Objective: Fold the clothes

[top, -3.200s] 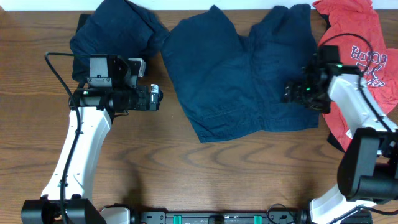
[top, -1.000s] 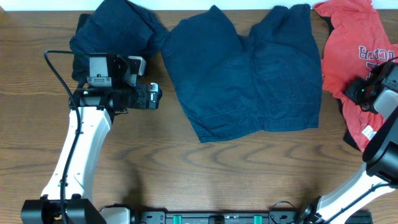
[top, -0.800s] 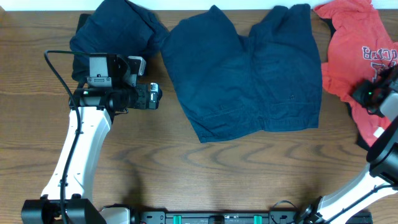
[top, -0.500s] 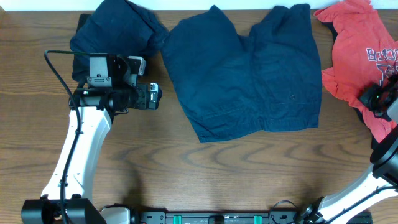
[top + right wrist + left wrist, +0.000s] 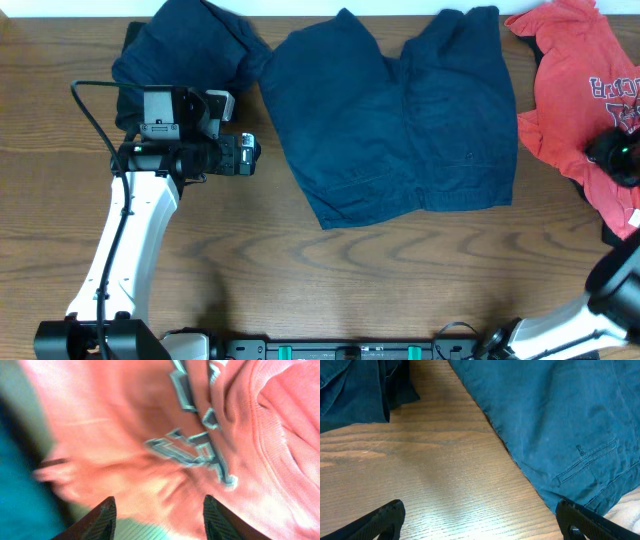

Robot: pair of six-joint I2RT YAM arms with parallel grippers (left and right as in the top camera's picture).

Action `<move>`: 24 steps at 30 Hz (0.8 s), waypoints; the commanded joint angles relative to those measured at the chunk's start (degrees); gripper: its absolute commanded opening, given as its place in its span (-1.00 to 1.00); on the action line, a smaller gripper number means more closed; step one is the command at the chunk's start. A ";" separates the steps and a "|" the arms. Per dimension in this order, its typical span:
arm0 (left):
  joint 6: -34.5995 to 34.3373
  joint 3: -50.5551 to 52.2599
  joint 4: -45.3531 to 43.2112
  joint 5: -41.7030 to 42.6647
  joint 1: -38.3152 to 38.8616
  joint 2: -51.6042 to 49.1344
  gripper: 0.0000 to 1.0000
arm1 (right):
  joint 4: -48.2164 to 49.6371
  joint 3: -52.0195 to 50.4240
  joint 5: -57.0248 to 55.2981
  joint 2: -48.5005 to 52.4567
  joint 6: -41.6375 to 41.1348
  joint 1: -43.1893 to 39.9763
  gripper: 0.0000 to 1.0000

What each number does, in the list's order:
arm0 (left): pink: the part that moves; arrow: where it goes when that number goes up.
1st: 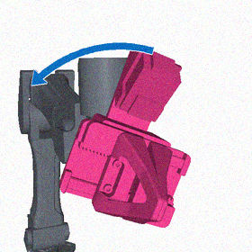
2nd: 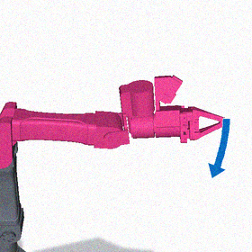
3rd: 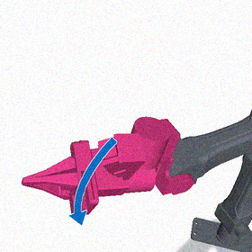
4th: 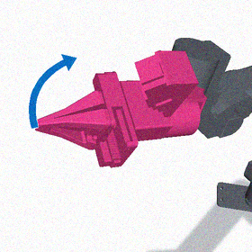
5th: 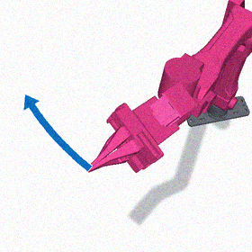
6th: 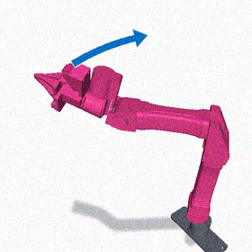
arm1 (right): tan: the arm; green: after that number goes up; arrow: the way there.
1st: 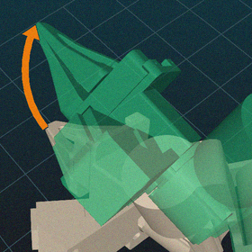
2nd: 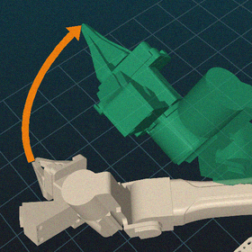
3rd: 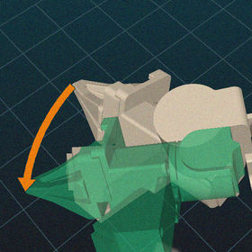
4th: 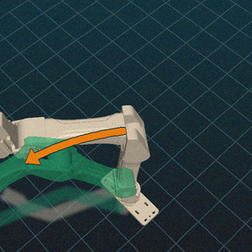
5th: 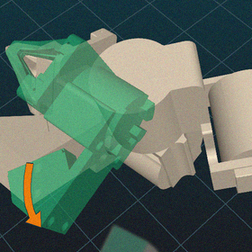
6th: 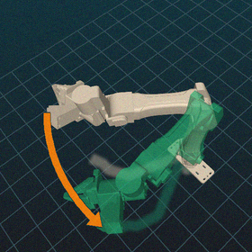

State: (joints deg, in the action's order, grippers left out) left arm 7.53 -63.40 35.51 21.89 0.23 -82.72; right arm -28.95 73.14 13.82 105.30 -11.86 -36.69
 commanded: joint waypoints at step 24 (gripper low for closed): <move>-0.72 -0.70 -0.24 -0.48 0.13 -0.37 0.95 | -8.52 -13.99 -12.98 -6.67 -2.45 22.10 0.38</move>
State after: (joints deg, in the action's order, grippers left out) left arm 7.31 -63.40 35.48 21.89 0.23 -82.74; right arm -38.52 61.06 1.69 98.10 -13.26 -14.85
